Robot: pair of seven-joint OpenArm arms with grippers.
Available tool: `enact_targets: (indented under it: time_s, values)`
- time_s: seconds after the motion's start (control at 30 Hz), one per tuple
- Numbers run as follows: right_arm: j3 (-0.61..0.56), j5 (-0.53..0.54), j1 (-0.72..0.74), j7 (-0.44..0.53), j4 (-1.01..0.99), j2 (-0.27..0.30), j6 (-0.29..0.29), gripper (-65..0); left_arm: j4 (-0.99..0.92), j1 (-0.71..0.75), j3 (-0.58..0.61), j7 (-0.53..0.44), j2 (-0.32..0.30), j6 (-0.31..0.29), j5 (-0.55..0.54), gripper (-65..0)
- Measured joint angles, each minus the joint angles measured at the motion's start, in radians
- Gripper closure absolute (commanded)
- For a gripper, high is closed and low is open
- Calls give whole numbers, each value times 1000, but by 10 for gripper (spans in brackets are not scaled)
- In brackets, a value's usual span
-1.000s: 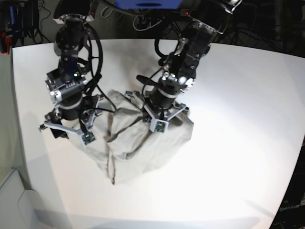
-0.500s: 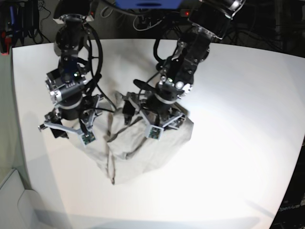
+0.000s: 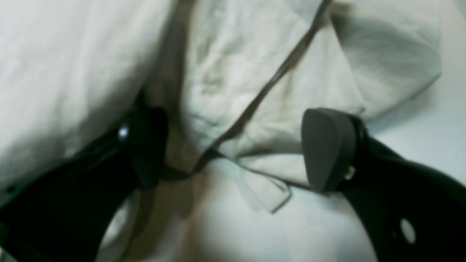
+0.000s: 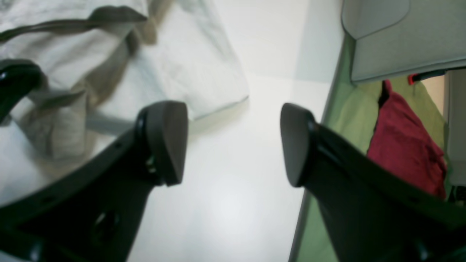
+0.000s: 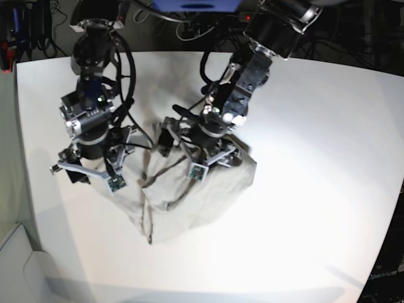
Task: Layout the t-shirt on the table in an organized manner, then fold the t-shirt properly
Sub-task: 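Grasp the shirt fabric with the left gripper and pull it away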
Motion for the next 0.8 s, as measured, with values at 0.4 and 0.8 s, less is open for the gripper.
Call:
enact_targets:
  time_s: [0.4,0.8]
  values:
    - [0,0,0,0,0,0,0,-404,-43,-27,-3,-45,0,0,-4,-208]
    - [-2,0,0,0,0,0,0,-404,-98,-43,-5,-42,21,0,-6,-172]
